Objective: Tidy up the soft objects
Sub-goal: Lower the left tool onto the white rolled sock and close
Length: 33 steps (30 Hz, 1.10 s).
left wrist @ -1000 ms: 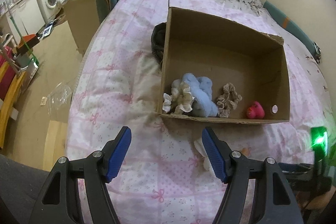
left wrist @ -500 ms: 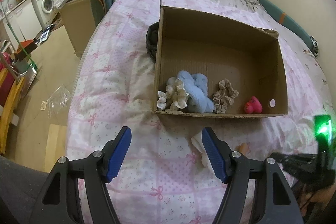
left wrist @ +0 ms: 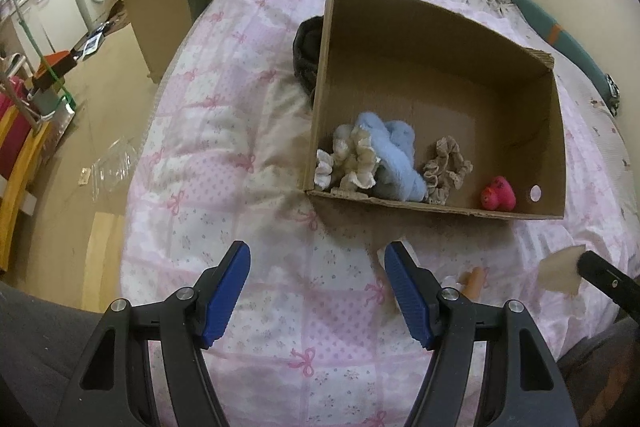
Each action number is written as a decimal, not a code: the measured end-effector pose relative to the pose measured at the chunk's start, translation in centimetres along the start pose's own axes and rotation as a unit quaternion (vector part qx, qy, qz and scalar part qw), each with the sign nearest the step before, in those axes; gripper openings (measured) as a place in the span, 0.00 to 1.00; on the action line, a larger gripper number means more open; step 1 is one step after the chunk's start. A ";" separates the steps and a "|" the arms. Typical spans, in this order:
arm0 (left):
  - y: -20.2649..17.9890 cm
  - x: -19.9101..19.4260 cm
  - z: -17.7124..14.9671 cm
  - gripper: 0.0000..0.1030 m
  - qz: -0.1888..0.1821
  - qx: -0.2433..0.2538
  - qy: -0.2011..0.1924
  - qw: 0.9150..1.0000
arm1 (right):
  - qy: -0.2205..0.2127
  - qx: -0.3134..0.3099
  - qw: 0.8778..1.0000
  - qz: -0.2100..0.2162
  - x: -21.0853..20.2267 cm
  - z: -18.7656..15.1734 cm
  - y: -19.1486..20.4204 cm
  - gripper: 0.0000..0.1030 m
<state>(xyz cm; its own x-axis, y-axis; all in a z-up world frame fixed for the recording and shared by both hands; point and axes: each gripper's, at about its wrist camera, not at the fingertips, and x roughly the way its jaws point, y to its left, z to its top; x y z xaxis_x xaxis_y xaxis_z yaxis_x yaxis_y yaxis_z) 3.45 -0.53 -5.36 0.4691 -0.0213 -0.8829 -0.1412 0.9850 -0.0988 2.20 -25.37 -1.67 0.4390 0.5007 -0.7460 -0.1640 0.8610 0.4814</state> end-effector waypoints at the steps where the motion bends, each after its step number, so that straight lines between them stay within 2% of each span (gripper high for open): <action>1: 0.0 0.2 -0.1 0.65 0.002 -0.001 0.003 1.000 | 0.000 0.003 1.000 0.003 0.2 -0.2 0.1 0.04; 6: -0.4 1.2 -0.7 0.65 0.001 -0.003 0.024 1.000 | -0.004 0.016 1.000 0.025 1.0 -0.2 -0.7 0.04; 12: -3.2 3.5 -1.3 0.65 -0.033 0.007 0.071 0.997 | -0.011 0.032 0.999 0.034 1.7 0.2 -1.3 0.04; 19: -5.3 8.0 -1.2 0.65 -0.003 0.013 0.118 0.993 | -0.013 0.050 0.998 0.033 1.8 0.6 -2.1 0.04; 22: -5.8 8.9 -1.2 0.65 0.006 0.016 0.122 0.992 | -0.014 0.053 0.998 0.029 1.6 0.5 -2.3 0.04; 26: -6.2 9.7 -1.1 0.65 0.003 0.020 0.131 0.991 | -0.015 0.060 0.998 0.029 1.5 0.5 -2.6 0.04; 30: -6.6 10.1 -0.9 0.65 -0.008 0.047 0.142 0.989 | -0.010 0.061 0.998 0.028 1.8 0.6 -2.6 0.04; 32: -6.7 10.2 -0.7 0.53 -0.023 0.057 0.147 0.987 | -0.007 0.060 0.998 0.025 1.9 0.6 -2.5 0.04; 33: -6.9 10.3 -0.7 0.42 -0.035 0.063 0.150 0.986 | -0.007 0.060 0.998 0.024 1.9 0.6 -2.5 0.04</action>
<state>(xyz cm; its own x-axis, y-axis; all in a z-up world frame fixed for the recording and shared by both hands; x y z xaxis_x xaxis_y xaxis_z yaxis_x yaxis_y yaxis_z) 8.64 -7.65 -14.08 0.1914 -0.1203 -0.9741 -0.0001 0.9925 -0.1226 3.97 -26.56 -4.03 0.4452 0.5397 -0.7145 -0.0793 0.8186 0.5689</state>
